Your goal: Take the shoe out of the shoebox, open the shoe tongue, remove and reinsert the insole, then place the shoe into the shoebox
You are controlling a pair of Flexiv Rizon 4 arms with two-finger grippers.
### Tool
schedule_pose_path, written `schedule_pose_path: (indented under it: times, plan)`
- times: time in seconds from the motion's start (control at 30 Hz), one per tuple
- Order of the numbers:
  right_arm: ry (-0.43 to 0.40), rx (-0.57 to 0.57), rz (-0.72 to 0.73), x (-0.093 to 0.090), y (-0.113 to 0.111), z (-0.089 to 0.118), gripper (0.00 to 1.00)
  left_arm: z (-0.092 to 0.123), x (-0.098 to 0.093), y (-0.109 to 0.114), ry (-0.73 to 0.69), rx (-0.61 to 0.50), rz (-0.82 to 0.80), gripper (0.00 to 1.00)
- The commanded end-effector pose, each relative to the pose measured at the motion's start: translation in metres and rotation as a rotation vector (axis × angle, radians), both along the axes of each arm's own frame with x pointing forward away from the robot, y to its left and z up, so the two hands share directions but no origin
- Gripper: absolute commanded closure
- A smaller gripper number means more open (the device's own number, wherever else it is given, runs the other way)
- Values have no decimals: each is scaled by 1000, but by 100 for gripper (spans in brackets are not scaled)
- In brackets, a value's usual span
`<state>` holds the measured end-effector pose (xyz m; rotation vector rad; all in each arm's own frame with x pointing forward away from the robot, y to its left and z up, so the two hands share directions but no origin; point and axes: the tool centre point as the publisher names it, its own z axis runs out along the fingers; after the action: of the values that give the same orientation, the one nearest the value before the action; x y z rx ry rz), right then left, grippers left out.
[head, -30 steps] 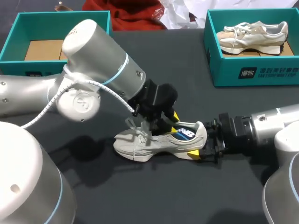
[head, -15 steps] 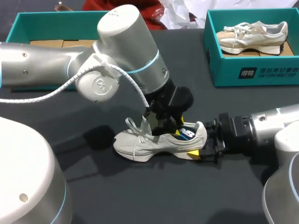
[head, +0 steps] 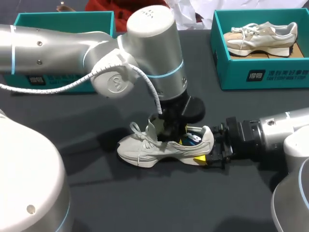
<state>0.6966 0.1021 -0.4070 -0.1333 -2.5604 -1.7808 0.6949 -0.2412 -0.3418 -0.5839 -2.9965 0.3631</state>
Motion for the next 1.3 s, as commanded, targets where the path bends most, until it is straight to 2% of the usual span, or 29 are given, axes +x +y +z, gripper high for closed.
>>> schedule_pose_path:
  times: [0.03, 0.47, 0.6, 0.7, 0.77, 1.3]
  plan:
    - [1, -5, -1, -1, 1, 0, 100, -4, -4, -4, -35, 45, 14, 56]
    - [1, -5, -1, -1, 1, 0, 100, -25, -1, -11, -154, 117, 92, 60]
    - [1, -5, -1, -1, 1, 0, 100, -26, 3, -10, -173, 115, 124, 73]
    - [1, -5, -1, -1, 1, 0, 100, -25, 5, -8, -173, 106, 140, 93]
    - [1, -5, -1, -1, 1, 0, 100, -24, 6, -5, -176, 96, 155, 100]
    - [1, -5, -1, -1, 1, 0, 100, -6, 8, 20, -154, -82, 320, 100]
